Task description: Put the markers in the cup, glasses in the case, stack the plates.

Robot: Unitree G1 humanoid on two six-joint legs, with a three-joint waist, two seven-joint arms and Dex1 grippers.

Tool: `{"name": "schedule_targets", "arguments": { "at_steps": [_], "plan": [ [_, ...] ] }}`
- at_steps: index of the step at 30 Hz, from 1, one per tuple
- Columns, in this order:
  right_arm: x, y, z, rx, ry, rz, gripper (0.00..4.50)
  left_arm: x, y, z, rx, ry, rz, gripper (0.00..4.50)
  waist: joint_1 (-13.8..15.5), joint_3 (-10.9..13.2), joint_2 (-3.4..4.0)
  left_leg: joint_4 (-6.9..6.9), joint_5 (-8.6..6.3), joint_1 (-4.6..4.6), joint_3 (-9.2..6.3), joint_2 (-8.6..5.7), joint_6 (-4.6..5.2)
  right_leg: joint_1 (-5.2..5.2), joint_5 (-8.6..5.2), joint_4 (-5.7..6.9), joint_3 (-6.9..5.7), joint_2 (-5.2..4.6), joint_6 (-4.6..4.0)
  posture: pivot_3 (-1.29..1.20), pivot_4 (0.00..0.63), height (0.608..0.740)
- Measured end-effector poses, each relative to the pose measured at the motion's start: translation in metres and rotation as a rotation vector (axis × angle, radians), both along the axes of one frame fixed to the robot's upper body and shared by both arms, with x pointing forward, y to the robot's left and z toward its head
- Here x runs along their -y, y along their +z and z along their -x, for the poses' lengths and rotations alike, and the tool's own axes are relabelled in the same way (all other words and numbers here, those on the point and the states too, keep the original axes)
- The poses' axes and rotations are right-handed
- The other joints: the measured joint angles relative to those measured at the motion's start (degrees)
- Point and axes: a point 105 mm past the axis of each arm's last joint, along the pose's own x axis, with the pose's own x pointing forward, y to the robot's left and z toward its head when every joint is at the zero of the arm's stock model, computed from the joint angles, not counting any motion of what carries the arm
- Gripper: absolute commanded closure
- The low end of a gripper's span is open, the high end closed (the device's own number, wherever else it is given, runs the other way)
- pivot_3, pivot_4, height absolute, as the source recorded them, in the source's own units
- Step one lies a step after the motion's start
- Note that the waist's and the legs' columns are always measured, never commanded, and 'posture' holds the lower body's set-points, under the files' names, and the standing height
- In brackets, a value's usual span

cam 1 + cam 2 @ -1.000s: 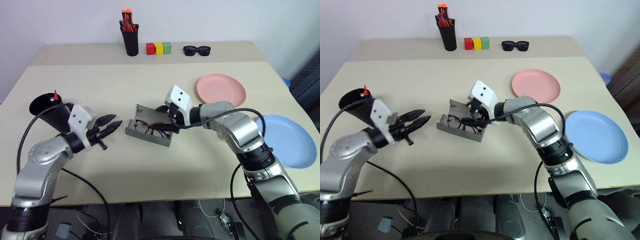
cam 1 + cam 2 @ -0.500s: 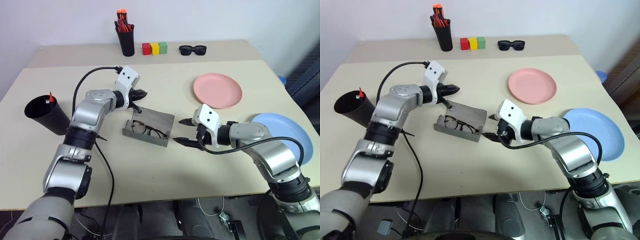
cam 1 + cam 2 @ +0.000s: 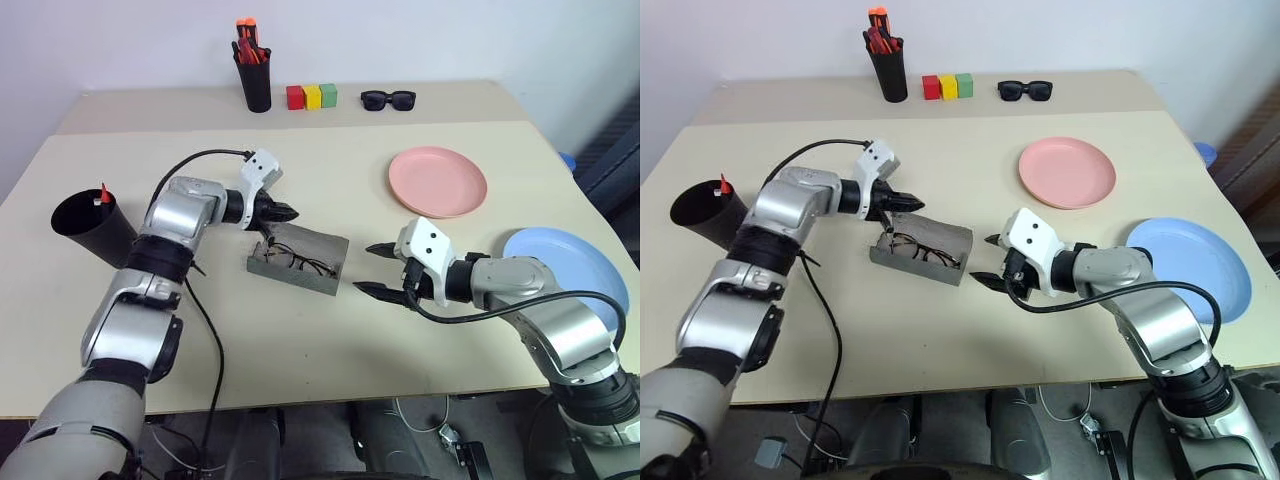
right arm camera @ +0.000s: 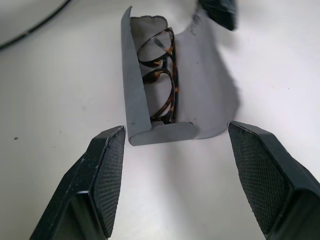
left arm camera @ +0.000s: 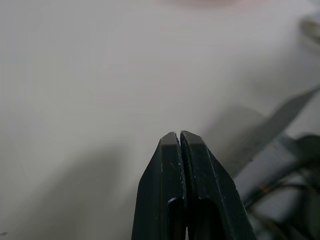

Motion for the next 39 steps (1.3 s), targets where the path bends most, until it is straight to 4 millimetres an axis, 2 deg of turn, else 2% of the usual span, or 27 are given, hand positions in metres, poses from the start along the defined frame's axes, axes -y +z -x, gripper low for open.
{"name": "schedule_targets", "arguments": {
  "at_steps": [6, 10, 14, 16, 18, 21, 24, 28, 31, 35, 36, 39],
  "plan": [
    [0.009, -0.003, -0.008, -0.007, -0.036, -0.005, 1.21, -0.011, -0.017, 0.036, -0.020, -0.117, -0.037, 4.47, 0.1, 0.0, 0.00, 0.05, 0.00, -0.02, 0.01, 0.00, 0.00, 0.00, 0.00, 0.01, 0.00, -0.03, 0.00, 0.00, 0.150, 0.740],
    [0.018, 0.003, -0.020, 0.006, -0.088, -0.013, 1.21, -0.015, -0.018, 0.056, 0.041, -0.183, -0.082, 4.47, 0.1, 0.0, 0.00, 0.07, 0.00, -0.01, 0.03, -0.01, 0.00, 0.01, 0.00, 0.00, 0.01, -0.05, 0.00, 0.00, 0.150, 0.740],
    [0.033, 0.010, -0.045, 0.047, -0.206, 0.011, 1.21, -0.006, -0.016, 0.058, 0.100, -0.178, -0.007, 4.47, 0.2, 0.0, 0.00, 0.15, 0.00, -0.02, 0.04, -0.01, 0.00, 0.02, 0.00, 0.02, 0.01, -0.05, 0.00, 0.00, 0.150, 0.740],
    [0.043, 0.011, -0.065, 0.079, -0.305, 0.043, 1.21, -0.006, -0.008, 0.053, 0.160, -0.139, 0.038, 4.47, 0.1, 0.0, 0.00, 0.17, 0.00, -0.02, 0.05, 0.00, 0.00, 0.02, 0.01, 0.02, 0.02, -0.05, 0.00, 0.00, 0.150, 0.740],
    [0.054, 0.007, -0.080, 0.116, -0.386, 0.114, 1.21, -0.009, 0.001, 0.052, 0.212, -0.108, 0.070, 4.47, 0.0, 0.0, 0.00, 0.12, 0.00, 0.01, 0.06, 0.00, 0.00, 0.01, 0.01, 0.02, 0.02, -0.05, 0.00, 0.00, 0.150, 0.740],
    [0.070, -0.011, -0.099, 0.166, -0.469, 0.263, 1.21, -0.013, 0.010, 0.059, 0.284, -0.070, 0.120, 4.47, 0.0, 0.0, 0.01, 0.02, 0.00, 0.04, 0.07, 0.00, 0.00, 0.00, 0.01, 0.03, 0.03, -0.05, -0.01, 0.00, 0.150, 0.740],
    [0.074, -0.026, -0.113, 0.200, -0.504, 0.334, 1.21, -0.016, 0.013, 0.072, 0.299, -0.036, 0.181, 4.47, 0.0, 0.0, 0.02, 0.02, 0.00, 0.01, 0.07, 0.00, 0.00, -0.01, 0.01, 0.02, 0.03, -0.08, 0.00, 0.00, 0.150, 0.740],
    [0.073, -0.026, -0.127, 0.302, -0.509, 0.379, 1.21, -0.017, 0.009, 0.092, 0.286, -0.005, 0.232, 4.47, -0.1, 0.0, 0.02, 0.05, 0.00, 0.02, 0.11, -0.02, 0.00, -0.01, 0.02, 0.02, 0.04, -0.12, 0.00, 0.00, 0.150, 0.740],
    [0.075, -0.028, -0.132, 0.330, -0.515, 0.396, 2.07, -0.017, 0.004, 0.102, 0.269, 0.018, 0.244, 4.50, 0.0, 0.0, 0.02, 0.08, 0.01, 0.04, 0.09, -0.02, -0.01, 0.01, 0.02, 0.04, 0.04, -0.10, 0.00, 0.00, 0.150, 0.740],
    [0.078, -0.036, -0.134, 0.317, -0.526, 0.409, 4.08, -0.018, 0.009, 0.106, 0.294, 0.046, 0.262, 4.50, 0.1, 0.0, 0.02, 0.12, 0.01, 0.04, 0.10, -0.02, -0.01, 0.05, 0.02, 0.03, 0.05, -0.11, 0.00, 0.00, 0.150, 0.740],
    [0.080, -0.037, -0.135, 0.315, -0.537, 0.412, 4.44, -0.018, 0.009, 0.107, 0.294, 0.048, 0.267, 4.50, 0.0, 0.0, 0.02, 0.12, 0.01, 0.04, 0.10, -0.02, -0.01, 0.05, 0.02, 0.03, 0.05, -0.10, 0.00, 0.00, 0.150, 0.740],
    [0.086, -0.034, -0.137, 0.324, -0.564, 0.415, 4.44, -0.019, 0.007, 0.108, 0.287, 0.054, 0.271, 4.50, 0.0, 0.0, 0.02, 0.10, 0.01, 0.06, 0.09, -0.02, -0.01, 0.05, 0.02, 0.04, 0.04, -0.09, -0.01, 0.00, 0.150, 0.740]
  ]
}}
